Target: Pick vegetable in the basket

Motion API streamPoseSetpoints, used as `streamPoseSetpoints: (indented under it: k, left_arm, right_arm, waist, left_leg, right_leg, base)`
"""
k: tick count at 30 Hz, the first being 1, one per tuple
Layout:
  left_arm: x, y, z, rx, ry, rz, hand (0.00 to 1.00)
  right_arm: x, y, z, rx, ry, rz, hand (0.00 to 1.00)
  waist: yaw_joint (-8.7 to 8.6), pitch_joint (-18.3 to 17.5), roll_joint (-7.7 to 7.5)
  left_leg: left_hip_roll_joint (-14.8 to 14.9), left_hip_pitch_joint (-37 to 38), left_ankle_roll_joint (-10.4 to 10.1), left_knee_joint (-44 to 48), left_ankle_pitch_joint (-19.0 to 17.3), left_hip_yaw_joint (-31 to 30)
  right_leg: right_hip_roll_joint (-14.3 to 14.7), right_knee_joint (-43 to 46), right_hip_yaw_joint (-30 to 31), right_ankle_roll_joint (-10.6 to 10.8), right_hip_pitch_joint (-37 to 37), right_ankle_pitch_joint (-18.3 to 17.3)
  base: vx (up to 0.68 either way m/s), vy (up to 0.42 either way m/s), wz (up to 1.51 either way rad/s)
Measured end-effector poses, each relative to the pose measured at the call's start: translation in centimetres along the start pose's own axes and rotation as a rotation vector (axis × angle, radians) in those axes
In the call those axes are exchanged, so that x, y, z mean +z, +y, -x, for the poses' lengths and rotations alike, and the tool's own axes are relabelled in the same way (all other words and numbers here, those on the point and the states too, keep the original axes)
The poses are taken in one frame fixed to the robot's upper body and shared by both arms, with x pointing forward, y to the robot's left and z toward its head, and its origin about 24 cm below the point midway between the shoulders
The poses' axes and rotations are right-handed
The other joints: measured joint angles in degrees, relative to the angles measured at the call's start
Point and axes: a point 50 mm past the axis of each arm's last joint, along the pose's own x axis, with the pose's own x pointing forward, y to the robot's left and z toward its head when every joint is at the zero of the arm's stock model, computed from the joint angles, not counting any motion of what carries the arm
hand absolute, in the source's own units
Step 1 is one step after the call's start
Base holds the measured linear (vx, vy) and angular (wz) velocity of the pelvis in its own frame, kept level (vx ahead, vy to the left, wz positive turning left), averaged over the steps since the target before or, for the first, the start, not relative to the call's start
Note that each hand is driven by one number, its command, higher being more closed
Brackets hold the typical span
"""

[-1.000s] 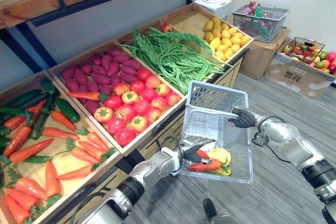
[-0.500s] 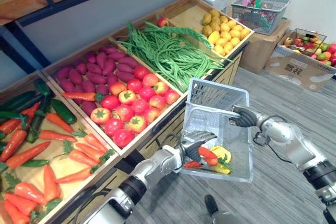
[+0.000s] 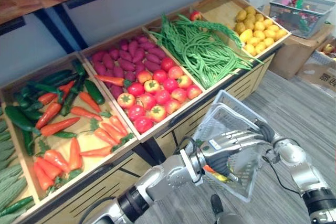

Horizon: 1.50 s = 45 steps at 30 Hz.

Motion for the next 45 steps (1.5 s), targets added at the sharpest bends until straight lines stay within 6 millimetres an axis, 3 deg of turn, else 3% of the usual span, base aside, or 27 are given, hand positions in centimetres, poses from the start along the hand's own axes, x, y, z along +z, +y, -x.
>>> streamPoseSetpoints:
  k: [4, 9, 16, 18, 22, 24, 29, 31, 37, 40, 41, 44, 45]
  left_arm:
    - [1.3, 0.2, 0.9, 0.018, -0.04, 0.061, 0.0]
    - [2.7, 1.1, 1.4, 0.061, -0.087, 0.075, 0.0]
    - [2.8, 5.4, 3.2, 0.315, -0.061, 0.056, 0.0]
    - [2.4, 6.2, 3.9, 0.369, -0.029, 0.052, 0.0]
    - [0.4, 9.0, 7.1, 0.583, 0.133, 0.004, 0.0]
    - [-0.8, 10.5, 10.3, 0.765, 0.272, -0.028, 0.0]
    - [-2.5, 11.6, 16.2, 1.037, 0.54, -0.081, 0.0]
    - [-3.2, 11.7, 18.6, 1.186, 0.63, -0.067, 0.0]
    - [-5.2, 9.6, 24.5, 1.353, 0.945, -0.045, 0.0]
    - [-7.5, 4.7, 29.8, 1.384, 1.323, 0.052, 0.0]
    - [-7.6, 3.6, 30.7, 1.392, 1.389, 0.081, 0.0]
    - [-7.2, -2.8, 34.5, 1.381, 1.717, 0.238, 0.0]
    - [-7.0, -3.9, 35.1, 1.372, 1.77, 0.269, 0.0]
  right_arm:
    - [-2.7, 0.4, 0.4, -0.067, 0.124, -0.082, 1.0]
    - [-6.2, 1.8, 1.6, -0.115, 0.276, -0.2, 1.0]
    - [-12.0, 4.2, 6.0, -0.231, 0.553, -0.409, 1.0]
    - [-12.9, 5.2, 6.8, -0.241, 0.606, -0.46, 1.0]
    - [-14.6, 8.1, 8.6, -0.247, 0.732, -0.611, 1.0]
    - [-15.6, 9.9, 10.0, -0.247, 0.824, -0.703, 1.0]
    - [-16.8, 12.5, 12.7, -0.244, 0.963, -0.805, 1.0]
    - [-16.8, 14.0, 13.7, -0.26, 1.013, -0.859, 1.0]
    - [-16.5, 16.1, 14.8, -0.289, 1.072, -0.916, 1.0]
    - [-16.0, 16.8, 14.7, -0.31, 1.07, -0.943, 1.0]
    - [-15.9, 16.9, 14.6, -0.311, 1.065, -0.946, 1.0]
    - [-15.4, 17.6, 14.3, -0.303, 1.053, -0.961, 1.0]
    - [-15.3, 17.7, 14.2, -0.301, 1.053, -0.963, 1.0]
  waist:
    - [0.46, 0.1, -0.12]
    - [2.46, 0.1, -0.14]
    - [4.74, -0.1, -0.55]
    - [5.16, -0.1, -0.62]
    - [5.3, -0.8, -1.66]
    - [5.43, -1.2, -2.48]
    - [6.3, -2.3, -3.52]
    - [6.32, -2.9, -4.58]
    - [6.06, -4.6, -6.83]
    - [5.25, -4.7, -6.9]
    - [5.21, -4.8, -6.9]
    - [4.71, -4.9, -7.08]
    - [4.65, -4.9, -7.11]
  left_leg:
    - [0.0, -1.7, 0.7, 0.0, 0.5, -3.0]
    - [0.0, -3.2, 1.4, -0.2, 1.0, -6.9]
    - [-1.3, -7.9, 3.8, -0.3, 2.7, -19.5]
    - [-1.6, -8.4, 3.9, -0.3, 3.5, -22.3]
    - [-3.1, -11.1, 5.1, -0.3, 4.7, -29.0]
    - [-4.1, -12.7, 5.7, -0.3, 5.4, -32.5]
    - [-5.4, -14.9, 6.1, -0.3, 6.2, -37.1]
    - [-6.0, -16.0, 6.3, -0.3, 6.8, -39.0]
    - [-6.5, -16.8, 6.3, -0.3, 7.0, -41.3]
    - [-6.7, -16.5, 6.4, -0.3, 6.9, -42.5]
    - [-6.7, -16.5, 6.5, -0.3, 6.8, -42.5]
    - [-6.9, -16.4, 6.5, -0.3, 6.7, -42.3]
    - [-6.9, -16.4, 6.5, -0.3, 6.6, -42.3]
  right_leg:
    - [-0.9, 0.4, -2.8, 0.2, 0.0, -0.5]
    - [-2.0, 0.4, -6.7, 0.2, 0.7, -0.5]
    - [-5.5, 0.4, -19.0, 0.5, 4.1, -2.5]
    - [-5.9, 0.3, -21.4, 0.5, 5.1, -2.5]
    - [-6.9, -1.1, -26.4, 0.5, 6.9, -3.0]
    - [-7.2, -2.7, -29.1, 0.6, 8.2, -3.1]
    - [-7.8, -3.5, -32.7, 0.7, 8.9, -3.2]
    - [-7.8, -3.8, -34.3, 0.7, 9.2, -3.3]
    - [-7.9, -4.0, -36.2, 0.2, 9.7, -3.9]
    - [-7.9, -4.1, -37.2, 0.0, 10.5, -4.5]
    - [-7.9, -4.2, -37.2, 0.1, 10.6, -4.5]
    - [-7.9, -4.8, -37.2, 0.2, 10.7, -4.7]
    - [-7.9, -4.8, -37.1, 0.2, 10.7, -4.8]
  base:
    - [-0.03, -0.024, 0.36]
    - [-0.02, -0.014, 0.38]
    - [0.0, 0.008, 0.9]
    - [0.03, 0.035, 0.8]
    - [0.01, 0.035, 0.75]
    - [0.01, 0.034, 0.75]
    - [0.0, 0.048, 0.49]
    - [0.01, 0.052, 0.41]
    - [0.01, 0.038, 0.2]
    - [0.0, 0.02, 0.17]
    - [0.0, 0.0, 0.0]
    - [0.03, 0.032, -0.01]
    - [0.05, 0.022, -0.04]
